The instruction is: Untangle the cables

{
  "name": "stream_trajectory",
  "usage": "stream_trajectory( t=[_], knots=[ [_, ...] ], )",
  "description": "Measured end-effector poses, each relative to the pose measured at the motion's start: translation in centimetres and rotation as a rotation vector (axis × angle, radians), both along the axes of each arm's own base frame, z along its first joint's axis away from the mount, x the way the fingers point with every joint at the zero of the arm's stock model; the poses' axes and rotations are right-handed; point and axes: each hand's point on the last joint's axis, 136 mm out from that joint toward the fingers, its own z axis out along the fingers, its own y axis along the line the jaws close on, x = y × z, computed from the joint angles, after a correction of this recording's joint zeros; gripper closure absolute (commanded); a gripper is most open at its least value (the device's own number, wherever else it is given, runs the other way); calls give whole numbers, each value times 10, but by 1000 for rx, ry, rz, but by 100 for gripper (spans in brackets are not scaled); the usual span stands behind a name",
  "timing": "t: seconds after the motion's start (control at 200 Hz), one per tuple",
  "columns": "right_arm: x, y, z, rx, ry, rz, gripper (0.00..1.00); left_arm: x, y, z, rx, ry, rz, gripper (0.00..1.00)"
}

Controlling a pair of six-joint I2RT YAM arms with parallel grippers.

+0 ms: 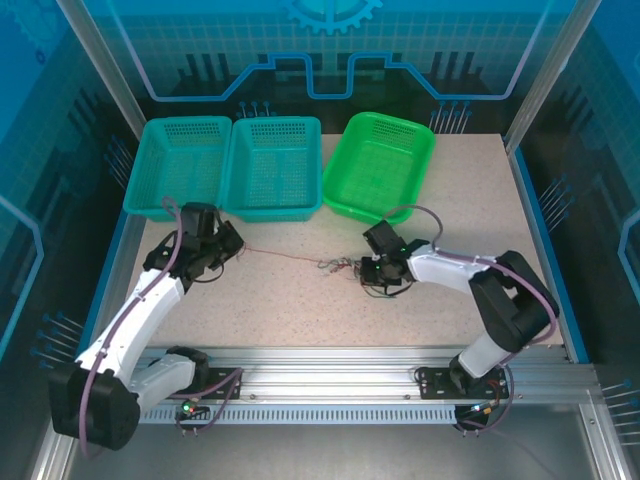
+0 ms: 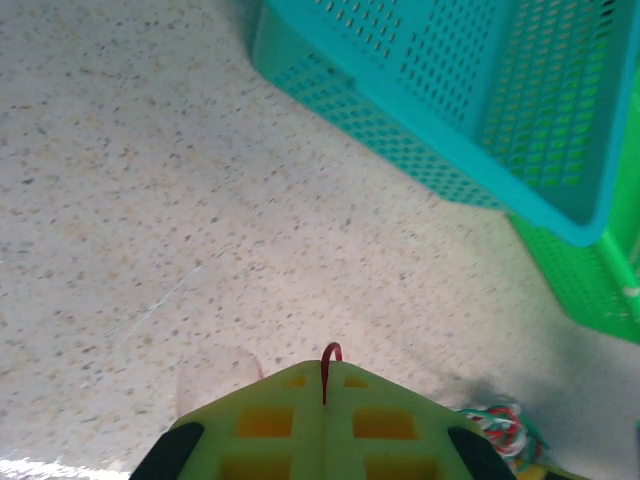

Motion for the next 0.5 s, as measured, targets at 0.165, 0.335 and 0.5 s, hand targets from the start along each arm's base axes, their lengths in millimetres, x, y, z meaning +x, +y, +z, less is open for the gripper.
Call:
stream_trajectory(
  t=[0.165, 0.335, 0.5],
  knots=[
    [-10, -34, 7, -28, -11, -84, 100, -6, 20, -11, 43, 42, 63, 100],
    [-13, -36, 27, -24, -84, -28, 100, -11, 10, -36, 18, 57, 9, 96],
    [-3, -14, 54, 8, -147, 76, 100, -27, -37, -76, 25, 129, -167, 90]
  ],
)
